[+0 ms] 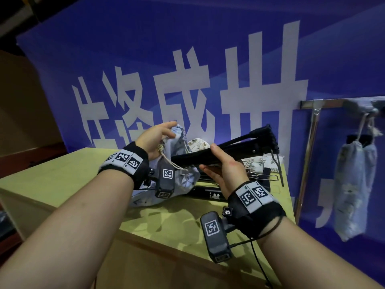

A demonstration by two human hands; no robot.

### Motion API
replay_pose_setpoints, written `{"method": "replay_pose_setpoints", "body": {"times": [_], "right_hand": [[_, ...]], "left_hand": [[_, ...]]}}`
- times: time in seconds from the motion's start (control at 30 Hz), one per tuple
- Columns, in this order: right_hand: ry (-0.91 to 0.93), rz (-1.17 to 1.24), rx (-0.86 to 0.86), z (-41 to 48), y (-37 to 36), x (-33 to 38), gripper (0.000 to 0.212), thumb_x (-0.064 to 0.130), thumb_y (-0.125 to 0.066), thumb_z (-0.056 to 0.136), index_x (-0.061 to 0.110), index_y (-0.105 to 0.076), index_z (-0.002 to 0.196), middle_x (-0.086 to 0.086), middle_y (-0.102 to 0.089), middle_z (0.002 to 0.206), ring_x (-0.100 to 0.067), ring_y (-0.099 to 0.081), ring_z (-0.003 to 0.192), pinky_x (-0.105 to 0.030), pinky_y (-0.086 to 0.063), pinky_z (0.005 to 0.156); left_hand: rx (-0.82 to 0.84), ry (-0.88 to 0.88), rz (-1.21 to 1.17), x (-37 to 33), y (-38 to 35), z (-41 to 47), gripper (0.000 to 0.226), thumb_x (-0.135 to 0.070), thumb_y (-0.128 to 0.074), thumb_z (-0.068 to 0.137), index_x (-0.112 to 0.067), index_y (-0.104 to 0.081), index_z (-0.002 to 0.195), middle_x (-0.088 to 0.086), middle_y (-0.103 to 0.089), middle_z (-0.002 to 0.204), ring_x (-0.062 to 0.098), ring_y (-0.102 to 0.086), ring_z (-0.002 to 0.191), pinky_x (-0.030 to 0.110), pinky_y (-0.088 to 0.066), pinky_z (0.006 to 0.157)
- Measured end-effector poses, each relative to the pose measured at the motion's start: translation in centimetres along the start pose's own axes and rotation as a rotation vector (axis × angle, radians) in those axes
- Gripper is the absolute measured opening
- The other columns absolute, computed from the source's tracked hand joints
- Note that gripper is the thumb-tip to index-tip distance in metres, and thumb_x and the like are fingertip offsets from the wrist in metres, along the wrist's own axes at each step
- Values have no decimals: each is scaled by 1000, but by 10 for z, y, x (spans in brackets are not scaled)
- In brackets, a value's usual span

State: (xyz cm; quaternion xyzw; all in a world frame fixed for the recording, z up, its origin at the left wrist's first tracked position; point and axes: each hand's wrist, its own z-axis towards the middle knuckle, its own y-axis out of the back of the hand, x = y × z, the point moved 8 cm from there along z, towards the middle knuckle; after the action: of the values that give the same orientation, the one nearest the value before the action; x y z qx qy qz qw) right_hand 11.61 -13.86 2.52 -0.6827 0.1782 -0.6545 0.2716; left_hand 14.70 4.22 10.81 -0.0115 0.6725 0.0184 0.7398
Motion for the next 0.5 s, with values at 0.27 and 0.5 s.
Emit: {"method": "replay_pose_setpoints", "body": {"times": [0.27, 0.5], "right_hand": [[133, -17, 37, 0, -18, 29, 33, 23, -65, 89, 2, -57, 114, -19, -67, 109, -29, -70, 78, -35, -58, 79], [225, -149, 71, -1, -35, 44, 5, 13, -58, 93, 14, -58, 98, -18, -65, 110, -27, -66, 75, -22, -57, 59]], "left_hand": [[175, 2, 64, -10, -33, -8, 33, -9, -47, 98, -7, -53, 131, 13, -64, 120, 23, -66, 100, 31, -53, 87], [327, -60, 168, -31, -70, -29, 38, -35, -39, 103, -6, -61, 98, 11, -70, 94, 16, -69, 80, 24, -56, 76]]}}
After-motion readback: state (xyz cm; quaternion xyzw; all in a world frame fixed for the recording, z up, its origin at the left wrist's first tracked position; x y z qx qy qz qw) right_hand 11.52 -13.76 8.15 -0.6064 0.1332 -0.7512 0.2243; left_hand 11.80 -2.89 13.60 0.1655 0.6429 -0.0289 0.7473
